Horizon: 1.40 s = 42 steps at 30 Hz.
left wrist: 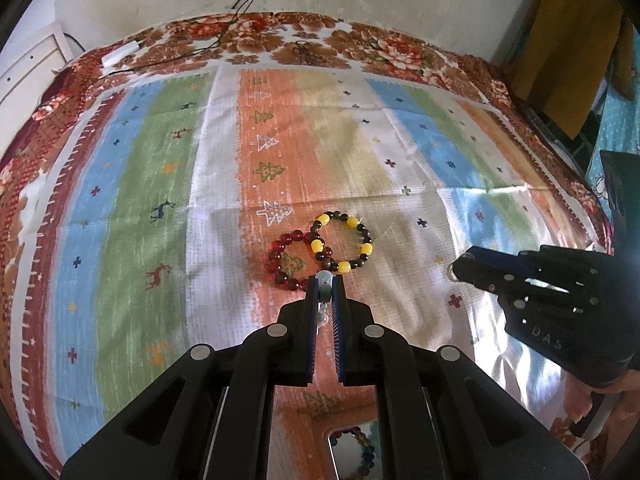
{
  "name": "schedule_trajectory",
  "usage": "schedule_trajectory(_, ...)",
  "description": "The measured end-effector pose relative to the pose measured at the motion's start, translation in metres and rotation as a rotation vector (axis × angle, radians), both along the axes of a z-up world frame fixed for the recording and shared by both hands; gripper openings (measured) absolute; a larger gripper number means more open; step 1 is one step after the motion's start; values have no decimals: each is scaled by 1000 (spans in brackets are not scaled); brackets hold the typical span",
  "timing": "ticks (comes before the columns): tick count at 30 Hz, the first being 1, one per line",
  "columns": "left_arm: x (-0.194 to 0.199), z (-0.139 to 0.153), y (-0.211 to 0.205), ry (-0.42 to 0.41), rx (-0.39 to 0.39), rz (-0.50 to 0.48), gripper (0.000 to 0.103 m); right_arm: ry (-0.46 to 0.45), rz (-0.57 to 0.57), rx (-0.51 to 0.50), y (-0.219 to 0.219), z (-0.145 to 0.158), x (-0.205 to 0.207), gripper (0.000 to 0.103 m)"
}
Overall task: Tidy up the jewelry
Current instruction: 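Lift the white bead bracelet with the left gripper while the right gripper holds the gold charm, then carry the white bead bracelet toward the tin with the left gripper while the right holds the charm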
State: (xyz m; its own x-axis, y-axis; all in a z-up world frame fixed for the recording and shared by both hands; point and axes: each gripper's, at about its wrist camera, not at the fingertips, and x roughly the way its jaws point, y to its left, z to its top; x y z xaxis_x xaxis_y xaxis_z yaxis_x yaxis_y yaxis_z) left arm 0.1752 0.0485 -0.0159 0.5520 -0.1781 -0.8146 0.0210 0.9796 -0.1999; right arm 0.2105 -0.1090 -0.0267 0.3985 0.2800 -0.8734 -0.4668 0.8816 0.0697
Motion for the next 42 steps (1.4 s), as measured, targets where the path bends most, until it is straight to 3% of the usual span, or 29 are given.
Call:
schedule_trajectory(12,-19,9,-2,-32,-19,-5,6,-18,7,18,-7,7,-21,16)
schedule_trajectory(26,-1,-31,18,96,-5,48,5,6,15,15,-4,0,-20,16)
schedule_trajectory(33,6,-45,18,143,14,50,18,15,18,19,-4,-1,-19,16)
schedule_trajectory(42,15,-61,16,184,47,40,25,22,23,25,-3,0,-18,16)
